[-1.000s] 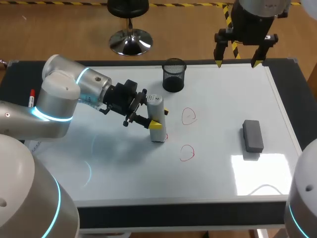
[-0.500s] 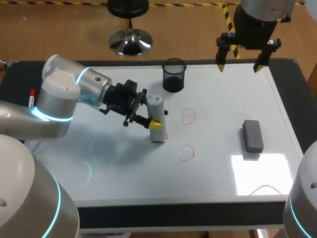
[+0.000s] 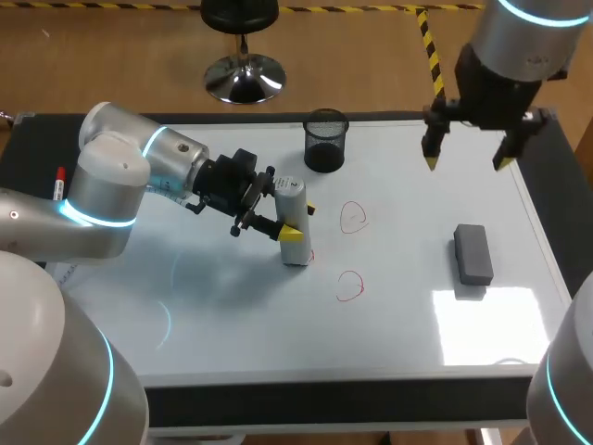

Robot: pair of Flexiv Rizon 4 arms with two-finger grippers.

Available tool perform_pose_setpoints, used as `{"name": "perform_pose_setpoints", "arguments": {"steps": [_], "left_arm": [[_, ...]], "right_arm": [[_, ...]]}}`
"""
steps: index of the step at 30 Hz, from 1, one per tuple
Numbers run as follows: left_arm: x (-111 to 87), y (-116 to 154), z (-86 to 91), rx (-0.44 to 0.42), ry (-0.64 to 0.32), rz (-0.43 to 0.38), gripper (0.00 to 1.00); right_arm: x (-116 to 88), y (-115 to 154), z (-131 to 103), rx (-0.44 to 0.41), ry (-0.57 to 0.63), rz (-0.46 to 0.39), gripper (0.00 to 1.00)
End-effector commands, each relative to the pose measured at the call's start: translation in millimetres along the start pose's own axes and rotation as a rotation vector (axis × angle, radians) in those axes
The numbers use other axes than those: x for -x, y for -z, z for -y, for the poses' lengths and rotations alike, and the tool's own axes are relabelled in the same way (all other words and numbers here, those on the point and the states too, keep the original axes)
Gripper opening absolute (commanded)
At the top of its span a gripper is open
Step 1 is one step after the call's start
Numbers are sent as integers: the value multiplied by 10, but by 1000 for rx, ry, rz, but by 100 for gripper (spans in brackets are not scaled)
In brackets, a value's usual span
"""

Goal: Pick up the inspection probe, press it on each red-marked spot on the whiteboard one by one, put down the probe, pick up the eraser, and wipe off all the red marks.

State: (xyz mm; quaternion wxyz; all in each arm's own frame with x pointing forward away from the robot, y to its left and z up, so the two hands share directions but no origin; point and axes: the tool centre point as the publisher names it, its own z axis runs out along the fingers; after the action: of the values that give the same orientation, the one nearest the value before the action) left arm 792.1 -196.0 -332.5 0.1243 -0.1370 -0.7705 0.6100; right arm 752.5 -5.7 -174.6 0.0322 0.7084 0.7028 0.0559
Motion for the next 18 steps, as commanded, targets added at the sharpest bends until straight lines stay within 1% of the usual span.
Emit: {"name": "perform_pose_setpoints", "arguments": {"steps": [1, 4, 8, 13, 18], "left_arm": [[-7, -27, -160, -2, 1, -1, 0], [-7, -27, -160, -2, 1, -1, 0], [-7, -27, -160, -2, 1, -1, 0], [-7, -27, -160, -2, 1, -1, 0], [-7, -27, -160, -2, 1, -1, 0]], "right_arm": [[113, -96, 63, -8, -5, -15, 100], [180, -144, 107, -28, -17, -10, 100], [244, -197, 170, -28, -26, -12, 100], [307, -311, 246, -8, -40, 30, 100], [331, -440, 296, -4, -33, 41, 100]]}}
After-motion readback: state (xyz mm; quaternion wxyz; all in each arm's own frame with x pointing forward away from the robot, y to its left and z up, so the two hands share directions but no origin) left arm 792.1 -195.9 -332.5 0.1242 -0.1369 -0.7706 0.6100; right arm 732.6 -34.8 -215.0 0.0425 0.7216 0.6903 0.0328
